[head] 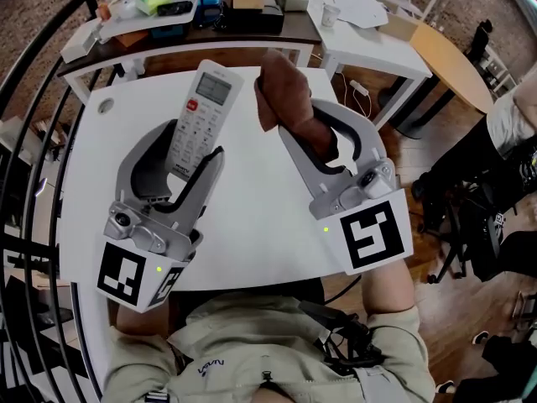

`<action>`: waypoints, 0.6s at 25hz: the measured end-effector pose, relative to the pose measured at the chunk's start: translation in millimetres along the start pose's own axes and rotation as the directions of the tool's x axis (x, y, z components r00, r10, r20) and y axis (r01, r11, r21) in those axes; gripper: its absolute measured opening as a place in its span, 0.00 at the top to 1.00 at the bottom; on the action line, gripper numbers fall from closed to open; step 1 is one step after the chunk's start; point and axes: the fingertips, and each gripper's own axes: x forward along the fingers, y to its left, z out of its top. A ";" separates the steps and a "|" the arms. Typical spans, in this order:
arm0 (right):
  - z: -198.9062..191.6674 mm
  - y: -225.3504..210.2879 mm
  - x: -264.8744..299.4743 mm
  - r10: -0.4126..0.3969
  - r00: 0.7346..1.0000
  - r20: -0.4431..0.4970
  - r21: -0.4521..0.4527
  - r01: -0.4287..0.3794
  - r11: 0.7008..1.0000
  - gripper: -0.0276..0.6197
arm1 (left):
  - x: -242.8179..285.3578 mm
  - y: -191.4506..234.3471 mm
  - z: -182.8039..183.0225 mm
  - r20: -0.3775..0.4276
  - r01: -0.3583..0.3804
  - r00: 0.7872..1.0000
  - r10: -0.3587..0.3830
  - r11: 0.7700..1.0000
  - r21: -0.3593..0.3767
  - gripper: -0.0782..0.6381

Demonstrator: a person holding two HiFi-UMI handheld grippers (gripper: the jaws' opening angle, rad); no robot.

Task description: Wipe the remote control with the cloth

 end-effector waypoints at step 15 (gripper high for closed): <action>-38.5 -45.9 46.9 -0.083 0.996 -0.033 0.079 0.086 0.993 0.76 | 42.4 62.7 -61.4 -0.131 -0.145 0.980 0.150 0.988 0.043 0.55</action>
